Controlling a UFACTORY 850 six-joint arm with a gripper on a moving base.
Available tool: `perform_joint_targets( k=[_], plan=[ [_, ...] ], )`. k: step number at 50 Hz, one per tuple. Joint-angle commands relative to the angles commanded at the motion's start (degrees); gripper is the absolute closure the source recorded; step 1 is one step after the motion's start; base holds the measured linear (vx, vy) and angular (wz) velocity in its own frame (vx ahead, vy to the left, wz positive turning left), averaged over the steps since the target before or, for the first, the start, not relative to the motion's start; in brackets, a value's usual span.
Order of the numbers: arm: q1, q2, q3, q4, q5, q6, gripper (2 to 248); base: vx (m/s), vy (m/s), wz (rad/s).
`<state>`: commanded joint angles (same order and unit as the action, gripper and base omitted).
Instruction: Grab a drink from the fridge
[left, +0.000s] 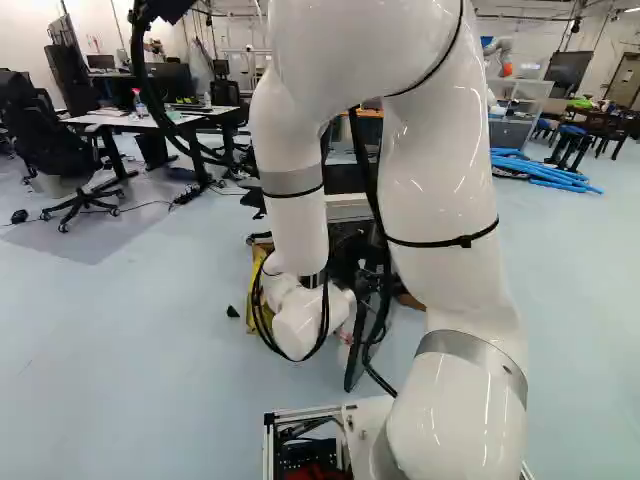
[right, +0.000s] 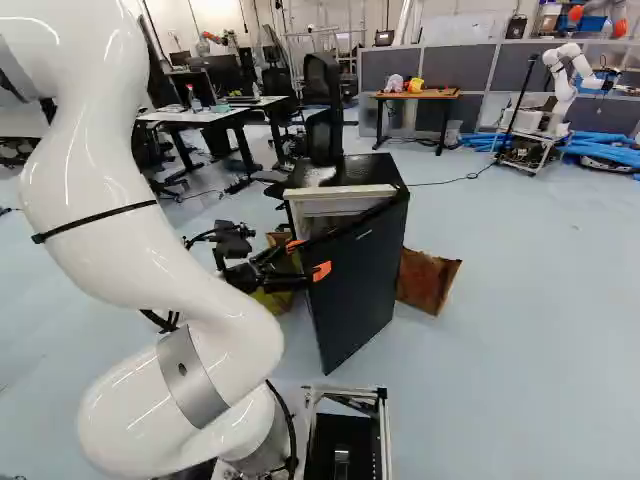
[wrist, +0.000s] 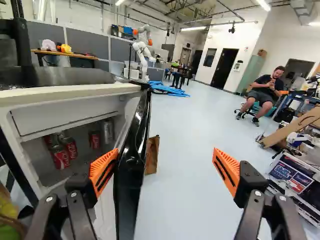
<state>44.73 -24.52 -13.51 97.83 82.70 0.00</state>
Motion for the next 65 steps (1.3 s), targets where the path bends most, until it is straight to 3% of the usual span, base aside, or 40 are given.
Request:
perform_joint_targets(
  k=[21, 32, 48, 65],
  plan=[
    [0.26, -0.54, 3.35, 6.2, 0.0, 0.0, 3, 0.0, 0.0, 0.0],
    [-0.97, -0.99, 4.17, 9.42, 0.0, 0.0, 3, 0.0, 0.0, 0.0],
    [-6.21, 0.05, 2.96, 13.81, 0.0, 0.0, 3, 0.0, 0.0, 0.0],
    [-13.67, 2.12, 0.15, 16.39, -0.36, 0.0, 3, 0.0, 0.0, 0.0]
  ],
)
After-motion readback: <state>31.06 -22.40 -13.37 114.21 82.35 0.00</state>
